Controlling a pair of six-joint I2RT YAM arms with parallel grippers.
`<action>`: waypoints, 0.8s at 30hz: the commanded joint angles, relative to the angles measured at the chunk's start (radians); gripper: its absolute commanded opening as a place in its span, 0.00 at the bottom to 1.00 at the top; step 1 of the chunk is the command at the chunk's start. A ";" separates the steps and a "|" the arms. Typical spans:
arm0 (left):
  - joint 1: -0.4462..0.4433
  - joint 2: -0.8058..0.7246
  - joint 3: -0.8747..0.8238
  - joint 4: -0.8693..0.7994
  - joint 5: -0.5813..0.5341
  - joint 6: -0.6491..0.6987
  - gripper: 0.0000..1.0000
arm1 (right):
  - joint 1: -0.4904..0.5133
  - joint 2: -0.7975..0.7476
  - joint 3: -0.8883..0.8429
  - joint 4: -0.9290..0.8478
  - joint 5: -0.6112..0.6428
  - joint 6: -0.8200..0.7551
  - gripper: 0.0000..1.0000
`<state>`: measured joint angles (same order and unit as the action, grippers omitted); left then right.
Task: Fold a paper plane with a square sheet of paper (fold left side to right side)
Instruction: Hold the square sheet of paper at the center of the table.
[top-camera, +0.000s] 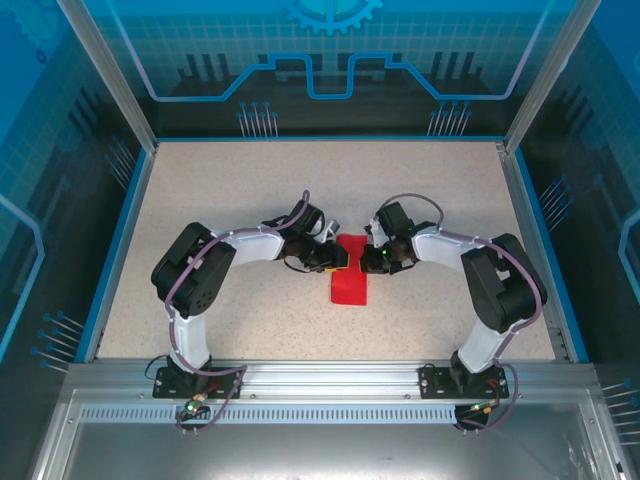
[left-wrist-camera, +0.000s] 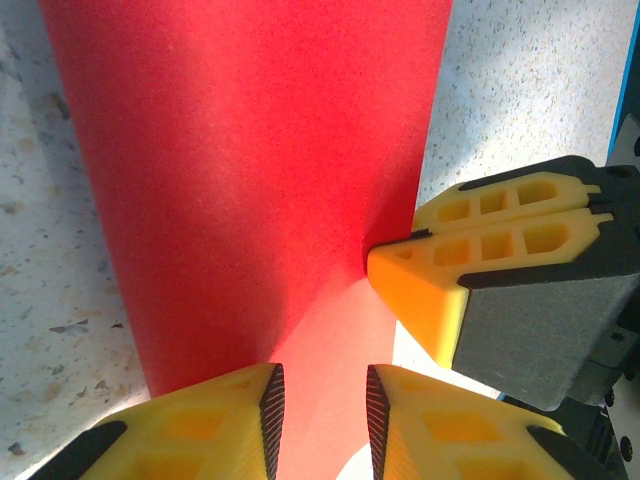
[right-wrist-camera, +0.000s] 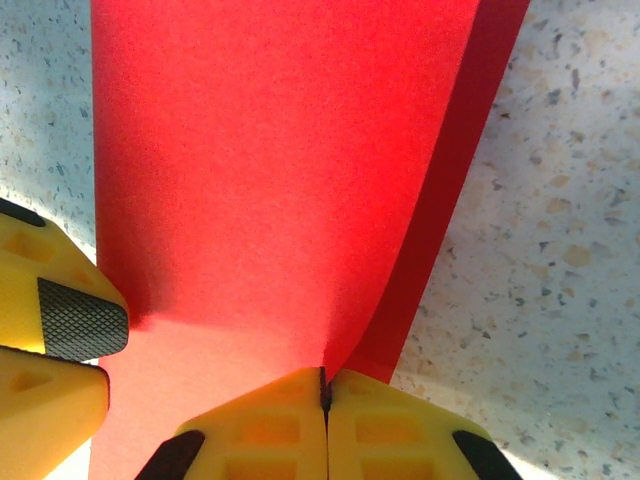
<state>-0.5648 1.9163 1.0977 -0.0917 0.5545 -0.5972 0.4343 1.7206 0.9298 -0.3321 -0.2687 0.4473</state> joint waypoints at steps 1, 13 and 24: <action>0.005 0.015 0.001 0.000 -0.004 -0.006 0.31 | 0.018 0.007 0.011 -0.021 0.000 0.005 0.05; 0.005 0.016 0.001 0.000 -0.005 -0.006 0.31 | 0.022 0.051 0.012 -0.015 0.012 0.005 0.05; 0.004 0.018 0.004 -0.003 -0.007 -0.005 0.31 | 0.021 0.010 0.029 -0.034 0.014 0.000 0.06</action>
<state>-0.5648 1.9163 1.0977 -0.0917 0.5545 -0.5972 0.4408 1.7523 0.9333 -0.3332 -0.2684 0.4473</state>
